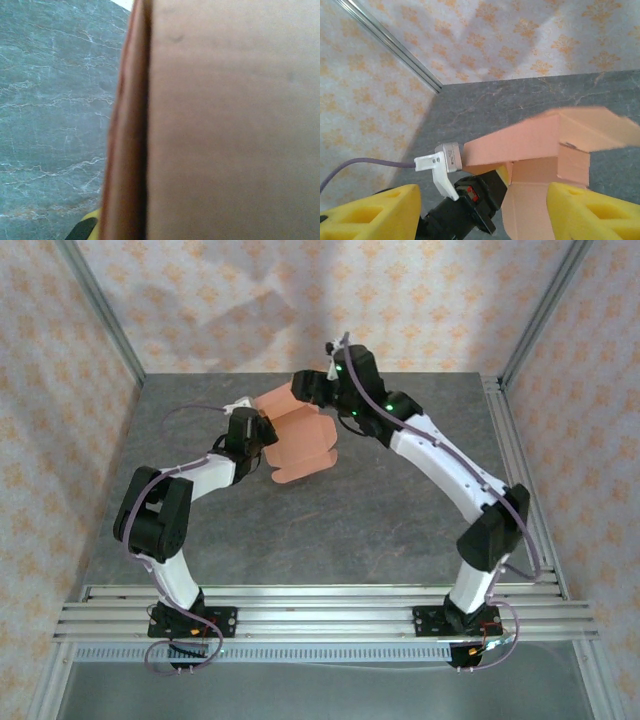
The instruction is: Fold the paper box
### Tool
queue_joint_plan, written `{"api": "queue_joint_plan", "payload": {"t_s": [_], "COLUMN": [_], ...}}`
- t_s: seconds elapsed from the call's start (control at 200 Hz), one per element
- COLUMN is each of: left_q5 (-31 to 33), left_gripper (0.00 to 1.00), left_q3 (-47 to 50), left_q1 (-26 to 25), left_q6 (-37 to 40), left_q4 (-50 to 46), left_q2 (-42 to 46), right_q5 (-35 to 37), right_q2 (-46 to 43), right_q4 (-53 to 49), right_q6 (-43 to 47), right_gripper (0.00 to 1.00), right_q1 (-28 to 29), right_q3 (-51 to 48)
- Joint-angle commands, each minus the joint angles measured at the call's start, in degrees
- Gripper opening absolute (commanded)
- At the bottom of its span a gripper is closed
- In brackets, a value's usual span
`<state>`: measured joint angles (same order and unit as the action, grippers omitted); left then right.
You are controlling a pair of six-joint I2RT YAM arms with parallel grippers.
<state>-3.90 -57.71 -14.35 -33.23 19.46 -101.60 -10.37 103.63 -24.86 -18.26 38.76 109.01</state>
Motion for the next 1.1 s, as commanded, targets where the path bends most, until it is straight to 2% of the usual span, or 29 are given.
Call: {"api": "queue_joint_plan", "payload": {"t_s": [0.0, 0.175, 0.395, 0.571, 0.731, 1.031, 1.096], "left_q5": [3.18, 2.94, 2.37, 2.16, 1.79, 1.44, 1.43], "left_gripper": [0.00, 0.00, 0.00, 0.00, 0.00, 0.00, 0.00], "left_q3": [0.99, 1.50, 1.89, 1.94, 1.87, 1.82, 1.96], "left_q1": [-0.53, -0.77, -1.03, -1.05, -1.03, -1.03, -1.03], "left_q6": [1.07, 0.89, 0.69, 0.77, 0.58, 0.48, 0.46], "left_q4": [-0.31, 0.22, 0.75, 0.65, 0.83, 0.84, 0.90], "left_q2": [2.81, 3.60, 3.94, 4.22, 4.04, 4.21, 4.22], "right_q5": [3.97, 4.19, 2.38, 1.04, -0.33, -2.81, -2.99], "right_q2": [6.32, 14.25, 19.82, 20.64, 20.73, 21.21, 21.35], "right_q4": [-11.33, -18.57, -21.47, -21.51, -21.14, -20.46, -20.40], "right_q6": [2.63, 2.40, 0.81, -0.04, -0.52, -1.50, -1.64], "right_gripper": [0.65, 0.59, 0.52, 0.43, 0.27, 0.16, 0.06], "right_q1": [0.34, 0.35, 0.02, -0.35, -0.68, -1.15, -1.30], "right_q3": [8.39, 19.86, 25.85, 26.66, 26.46, 26.43, 26.43]}}
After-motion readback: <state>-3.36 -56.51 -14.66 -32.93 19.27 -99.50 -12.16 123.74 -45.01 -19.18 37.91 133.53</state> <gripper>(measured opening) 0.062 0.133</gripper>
